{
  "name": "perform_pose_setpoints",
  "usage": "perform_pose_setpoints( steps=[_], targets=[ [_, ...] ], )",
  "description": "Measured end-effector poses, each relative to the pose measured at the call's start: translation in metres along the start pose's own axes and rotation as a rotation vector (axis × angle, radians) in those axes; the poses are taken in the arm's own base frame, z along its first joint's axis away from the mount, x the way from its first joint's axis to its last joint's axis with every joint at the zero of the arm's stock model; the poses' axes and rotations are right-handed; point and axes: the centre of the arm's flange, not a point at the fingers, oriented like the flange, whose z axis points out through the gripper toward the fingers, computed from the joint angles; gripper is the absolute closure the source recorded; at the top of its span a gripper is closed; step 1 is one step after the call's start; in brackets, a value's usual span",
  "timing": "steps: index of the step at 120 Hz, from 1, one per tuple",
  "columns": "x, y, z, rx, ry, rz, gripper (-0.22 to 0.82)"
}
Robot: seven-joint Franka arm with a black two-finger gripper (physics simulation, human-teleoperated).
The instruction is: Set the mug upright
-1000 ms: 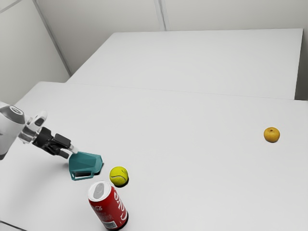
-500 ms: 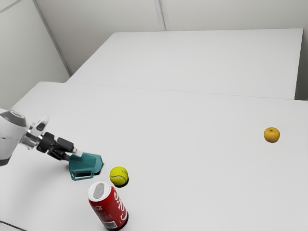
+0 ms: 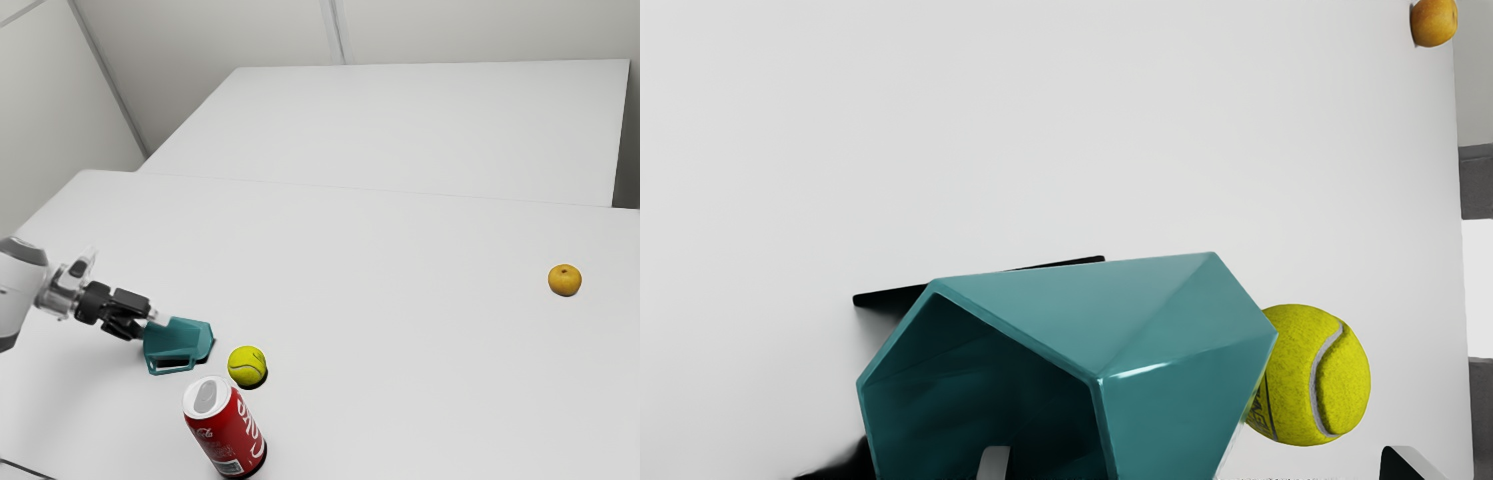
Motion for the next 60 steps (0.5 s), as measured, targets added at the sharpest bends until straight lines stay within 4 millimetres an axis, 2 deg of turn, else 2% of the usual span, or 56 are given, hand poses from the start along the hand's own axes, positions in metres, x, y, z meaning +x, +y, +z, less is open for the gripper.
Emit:
perform_pose_setpoints(
  steps=[27, 60],
  targets=[
    [-0.0063, -0.0082, -0.0006, -0.028, 0.003, -0.026, 0.00],
    [-0.0062, -0.0070, 0.0032, -0.053, 0.001, -0.026, 0.03]
  ],
)
